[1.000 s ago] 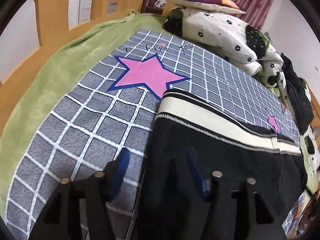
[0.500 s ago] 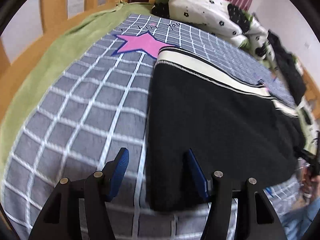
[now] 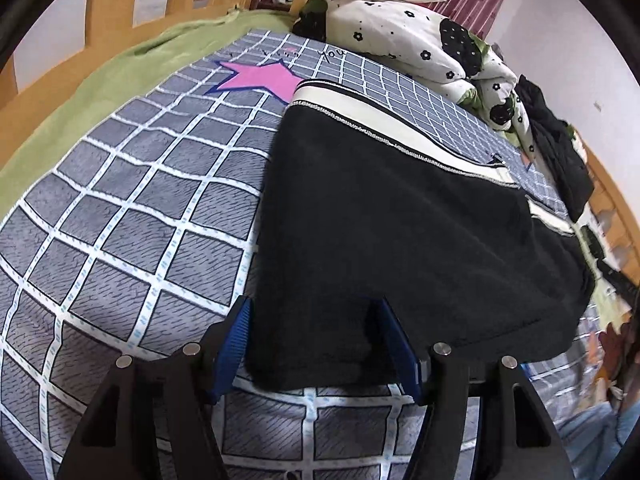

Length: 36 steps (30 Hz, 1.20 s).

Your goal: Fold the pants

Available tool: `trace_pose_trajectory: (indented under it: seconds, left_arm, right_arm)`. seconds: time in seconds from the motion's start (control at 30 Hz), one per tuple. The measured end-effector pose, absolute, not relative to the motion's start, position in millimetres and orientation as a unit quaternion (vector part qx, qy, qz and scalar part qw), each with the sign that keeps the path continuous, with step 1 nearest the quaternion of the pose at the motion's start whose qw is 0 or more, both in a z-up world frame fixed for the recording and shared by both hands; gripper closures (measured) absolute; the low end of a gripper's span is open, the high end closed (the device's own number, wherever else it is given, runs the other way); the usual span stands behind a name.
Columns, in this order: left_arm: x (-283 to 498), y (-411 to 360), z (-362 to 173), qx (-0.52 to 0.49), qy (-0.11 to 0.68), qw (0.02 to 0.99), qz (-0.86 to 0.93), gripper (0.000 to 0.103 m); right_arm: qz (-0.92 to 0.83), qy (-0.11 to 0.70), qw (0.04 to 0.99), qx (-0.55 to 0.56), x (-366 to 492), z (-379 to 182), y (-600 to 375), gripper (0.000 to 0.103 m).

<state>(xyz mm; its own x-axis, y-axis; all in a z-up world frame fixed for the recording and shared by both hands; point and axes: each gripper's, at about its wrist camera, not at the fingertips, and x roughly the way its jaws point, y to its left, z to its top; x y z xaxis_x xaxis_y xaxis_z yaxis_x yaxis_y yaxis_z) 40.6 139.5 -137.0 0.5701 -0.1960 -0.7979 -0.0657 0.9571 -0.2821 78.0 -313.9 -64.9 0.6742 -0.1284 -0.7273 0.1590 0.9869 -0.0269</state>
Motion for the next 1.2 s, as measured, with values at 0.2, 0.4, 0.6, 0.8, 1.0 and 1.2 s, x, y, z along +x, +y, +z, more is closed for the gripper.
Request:
trace_pose_trajectory:
  seconds: [0.2, 0.4, 0.6, 0.8, 1.0, 1.2]
  left_arm:
    - [35, 140, -138, -0.142, 0.441, 0.885, -0.031, 0.045]
    - [32, 137, -139, -0.137, 0.425, 0.894, -0.022, 0.045]
    - [32, 138, -141, -0.144, 0.421, 0.896, -0.017, 0.045]
    - [35, 139, -142, -0.143, 0.429, 0.892, -0.022, 0.044]
    - [39, 145, -144, -0.163, 0.439, 0.883, -0.035, 0.044]
    - [39, 143, -145, -0.165, 0.439, 0.883, -0.035, 0.042]
  right_arm:
    - [-0.068, 0.387, 0.919, 0.039, 64, -76, -307, 0.052]
    - [-0.044, 0.444, 0.894, 0.032, 78, -128, -313, 0.052]
    - [-0.058, 0.429, 0.901, 0.038, 74, -153, -317, 0.043]
    - [-0.05, 0.422, 0.904, 0.039, 74, -157, -317, 0.037]
    - [-0.049, 0.427, 0.902, 0.036, 77, -159, -316, 0.034]
    - [-0.044, 0.427, 0.902, 0.047, 77, -159, -319, 0.034]
